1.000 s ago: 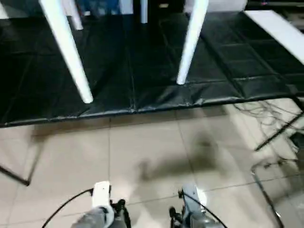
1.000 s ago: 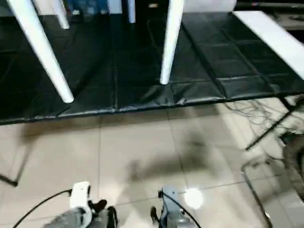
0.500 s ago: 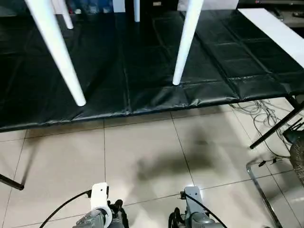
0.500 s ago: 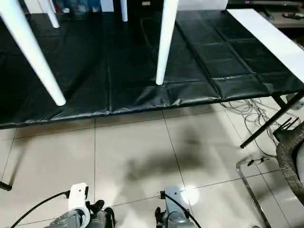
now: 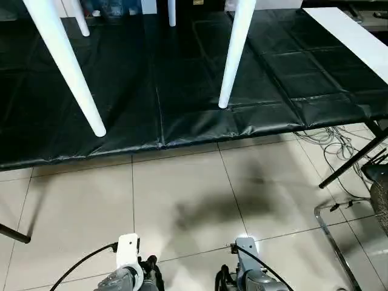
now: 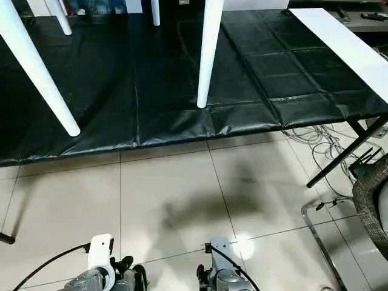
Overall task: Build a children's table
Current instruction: Flip table
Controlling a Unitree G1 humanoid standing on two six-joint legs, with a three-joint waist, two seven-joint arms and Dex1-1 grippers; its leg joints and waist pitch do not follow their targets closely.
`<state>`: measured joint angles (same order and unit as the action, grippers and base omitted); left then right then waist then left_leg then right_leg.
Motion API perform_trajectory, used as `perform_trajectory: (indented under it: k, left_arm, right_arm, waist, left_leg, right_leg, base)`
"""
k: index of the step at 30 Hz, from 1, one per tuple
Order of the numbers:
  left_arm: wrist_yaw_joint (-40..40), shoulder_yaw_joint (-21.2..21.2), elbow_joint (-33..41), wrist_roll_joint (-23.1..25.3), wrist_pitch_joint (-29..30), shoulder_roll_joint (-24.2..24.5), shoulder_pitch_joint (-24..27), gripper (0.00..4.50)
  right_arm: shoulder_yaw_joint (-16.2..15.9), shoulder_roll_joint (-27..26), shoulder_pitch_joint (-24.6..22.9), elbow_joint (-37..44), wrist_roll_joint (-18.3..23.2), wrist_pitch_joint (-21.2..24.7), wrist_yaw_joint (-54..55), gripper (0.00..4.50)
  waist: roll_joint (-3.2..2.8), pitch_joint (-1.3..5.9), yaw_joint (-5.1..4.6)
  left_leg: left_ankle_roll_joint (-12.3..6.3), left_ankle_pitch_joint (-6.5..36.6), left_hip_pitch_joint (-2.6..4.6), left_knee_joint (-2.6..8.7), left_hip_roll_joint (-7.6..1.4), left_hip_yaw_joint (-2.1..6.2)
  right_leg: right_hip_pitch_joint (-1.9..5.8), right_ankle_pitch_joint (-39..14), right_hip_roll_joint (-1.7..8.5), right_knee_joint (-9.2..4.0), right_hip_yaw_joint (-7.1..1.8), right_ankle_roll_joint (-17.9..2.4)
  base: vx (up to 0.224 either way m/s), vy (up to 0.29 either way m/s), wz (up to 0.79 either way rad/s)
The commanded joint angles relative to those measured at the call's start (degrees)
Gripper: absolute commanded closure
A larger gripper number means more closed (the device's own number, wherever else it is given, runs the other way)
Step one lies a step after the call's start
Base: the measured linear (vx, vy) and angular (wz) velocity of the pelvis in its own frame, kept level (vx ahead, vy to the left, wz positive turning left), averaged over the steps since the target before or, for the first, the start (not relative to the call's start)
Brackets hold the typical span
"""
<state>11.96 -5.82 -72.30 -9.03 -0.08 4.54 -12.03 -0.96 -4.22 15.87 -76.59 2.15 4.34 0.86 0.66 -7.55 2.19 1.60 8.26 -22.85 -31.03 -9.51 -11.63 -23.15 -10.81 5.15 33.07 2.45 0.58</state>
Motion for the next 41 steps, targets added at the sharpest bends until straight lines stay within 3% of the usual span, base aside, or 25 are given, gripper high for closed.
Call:
perform_trajectory:
  k: [1,8,19,33,41]
  left_arm:
    - [-0.45,0.07,-1.94,0.44,0.95,-0.46,1.3,1.57]
    - [-0.45,0.07,-1.94,0.44,0.95,-0.46,1.3,1.57]
    - [-0.45,0.07,-1.94,0.44,0.95,-0.46,1.3,1.57]
    - [-0.45,0.07,-1.94,0.44,0.95,-0.46,1.3,1.57]
    - [-0.45,0.07,-1.94,0.44,0.95,-0.46,1.3,1.57]
  right_arm:
    - [0.21,0.18,-1.28,-1.12,0.44,1.01,0.2,0.0]
    - [0.21,0.18,-1.28,-1.12,0.44,1.01,0.2,0.0]
    - [0.21,0.18,-1.28,-1.12,0.44,1.01,0.2,0.0]
    - [0.21,0.18,-1.28,-1.12,0.44,1.01,0.2,0.0]
    - [0.21,0.18,-1.28,-1.12,0.44,1.01,0.2,0.0]
  waist:
    - [-0.86,2.2,0.16]
    - [-0.84,2.35,0.13]
    - [-0.87,2.07,0.1]
    - [-0.88,2.14,0.11]
    - [-0.86,1.99,0.07]
  left_leg:
    - [1.37,27.36,2.04,4.59,-4.55,2.4]
    - [0.29,24.91,1.8,4.55,-4.54,2.14]
    - [1.22,27.39,1.89,4.77,-4.58,2.33]
    - [0.47,25.41,1.75,4.8,-4.65,2.15]
    - [1.17,27.16,1.87,4.91,-4.67,2.24]
  right_leg:
    - [0.64,-18.26,4.26,-4.88,-3.02,-10.74]
    - [0.87,-13.86,4.11,-4.5,-2.94,-11.82]
    - [0.55,-18.13,4.26,-4.96,-3.07,-10.8]
    - [0.69,-15.12,4.2,-4.75,-3.06,-11.49]
    - [0.46,-17.64,4.26,-5.03,-3.16,-10.86]
  base:
    - [0.0,0.0,0.0]
    - [0.0,0.0,0.0]
    - [0.0,0.0,0.0]
    - [0.0,0.0,0.0]
    - [0.0,0.0,0.0]
